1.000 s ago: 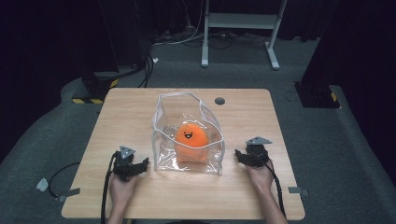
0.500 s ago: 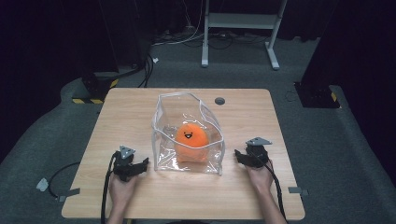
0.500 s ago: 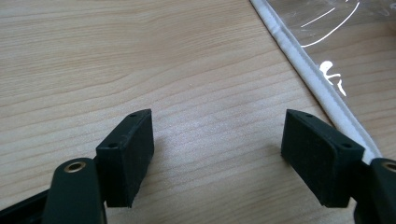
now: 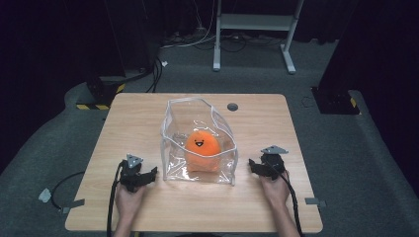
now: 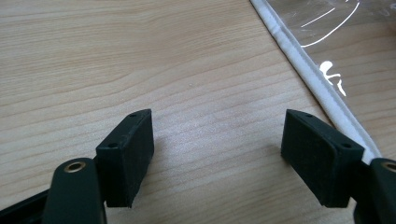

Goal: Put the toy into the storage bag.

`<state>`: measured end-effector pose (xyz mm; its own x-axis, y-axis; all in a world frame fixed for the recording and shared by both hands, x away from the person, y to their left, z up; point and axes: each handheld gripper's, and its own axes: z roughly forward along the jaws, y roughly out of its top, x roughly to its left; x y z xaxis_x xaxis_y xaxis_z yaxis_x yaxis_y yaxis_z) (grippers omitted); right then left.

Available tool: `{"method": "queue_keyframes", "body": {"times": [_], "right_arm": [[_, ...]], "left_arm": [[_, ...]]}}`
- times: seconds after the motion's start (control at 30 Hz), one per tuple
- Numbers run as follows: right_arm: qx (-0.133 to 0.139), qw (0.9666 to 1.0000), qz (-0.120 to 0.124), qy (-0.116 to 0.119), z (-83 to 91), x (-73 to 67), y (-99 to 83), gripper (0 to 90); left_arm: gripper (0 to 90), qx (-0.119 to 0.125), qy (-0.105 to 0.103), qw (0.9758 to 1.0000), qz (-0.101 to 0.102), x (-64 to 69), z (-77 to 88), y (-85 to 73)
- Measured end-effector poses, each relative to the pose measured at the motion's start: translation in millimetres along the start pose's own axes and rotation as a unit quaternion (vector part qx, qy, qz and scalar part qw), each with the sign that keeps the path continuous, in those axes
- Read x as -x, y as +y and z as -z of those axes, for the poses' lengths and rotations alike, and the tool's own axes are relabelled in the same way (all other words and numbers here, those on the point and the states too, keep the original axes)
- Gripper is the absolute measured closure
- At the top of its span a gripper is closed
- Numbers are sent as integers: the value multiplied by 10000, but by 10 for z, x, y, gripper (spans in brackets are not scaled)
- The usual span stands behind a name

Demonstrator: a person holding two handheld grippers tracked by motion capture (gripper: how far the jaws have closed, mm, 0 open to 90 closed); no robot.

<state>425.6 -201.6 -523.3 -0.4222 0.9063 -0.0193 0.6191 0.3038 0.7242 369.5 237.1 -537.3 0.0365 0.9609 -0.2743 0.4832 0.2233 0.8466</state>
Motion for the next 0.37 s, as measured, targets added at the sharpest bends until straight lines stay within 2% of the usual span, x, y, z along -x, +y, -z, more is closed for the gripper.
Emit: {"method": "queue_keyframes", "body": {"times": [0.37], "right_arm": [[2, 10000, -12, 8, -1, 1, 0, 300]], "left_arm": [[255, 11, -3, 10000, 17, 1, -1, 0]]}}
